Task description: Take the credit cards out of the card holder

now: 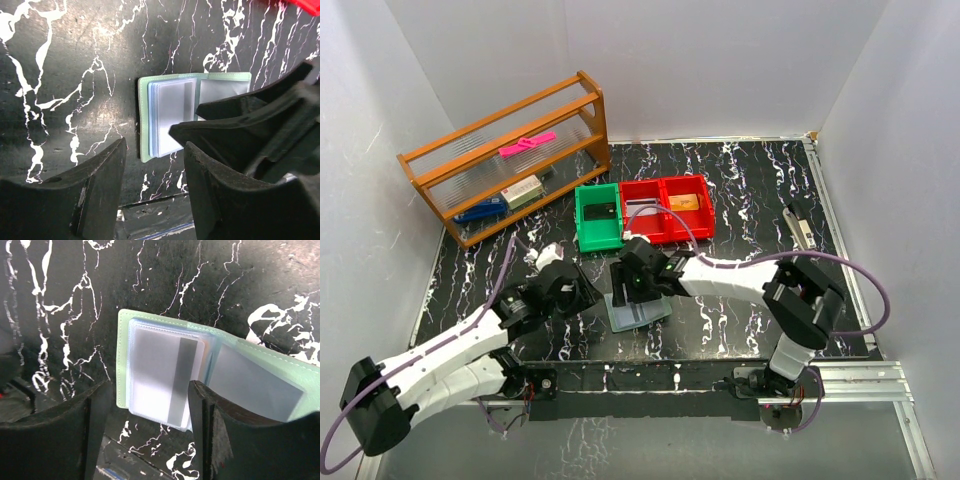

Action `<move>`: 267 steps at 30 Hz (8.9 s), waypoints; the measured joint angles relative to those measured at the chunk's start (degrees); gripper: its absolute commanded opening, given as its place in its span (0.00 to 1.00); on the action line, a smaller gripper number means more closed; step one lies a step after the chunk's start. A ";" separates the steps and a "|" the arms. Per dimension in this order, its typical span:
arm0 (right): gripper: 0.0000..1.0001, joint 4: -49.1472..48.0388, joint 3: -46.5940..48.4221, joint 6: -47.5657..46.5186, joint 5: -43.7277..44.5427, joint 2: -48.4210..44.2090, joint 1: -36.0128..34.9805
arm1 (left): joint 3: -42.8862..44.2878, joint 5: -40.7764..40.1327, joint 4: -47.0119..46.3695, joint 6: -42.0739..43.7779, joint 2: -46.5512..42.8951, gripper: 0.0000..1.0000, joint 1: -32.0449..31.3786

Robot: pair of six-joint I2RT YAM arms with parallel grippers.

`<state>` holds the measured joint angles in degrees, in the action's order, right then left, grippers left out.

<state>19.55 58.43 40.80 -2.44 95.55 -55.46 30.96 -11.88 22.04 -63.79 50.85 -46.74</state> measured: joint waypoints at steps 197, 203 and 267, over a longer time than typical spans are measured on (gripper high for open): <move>0.57 -12.28 -7.39 3.91 -12.07 1.36 6.43 | -9.73 13.51 -19.37 1.07 1.29 0.50 0.00; 0.63 -10.23 -5.97 3.21 -9.84 1.57 5.31 | -9.73 12.70 -18.36 1.09 1.29 0.50 0.00; 0.53 11.34 10.62 2.49 12.81 10.01 -2.60 | -9.07 2.67 -5.05 -0.17 -11.02 0.50 0.00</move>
<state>30.89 69.06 43.29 10.37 105.56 -58.06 21.89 -9.21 16.99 -63.96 39.83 -46.74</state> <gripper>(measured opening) 0.574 0.501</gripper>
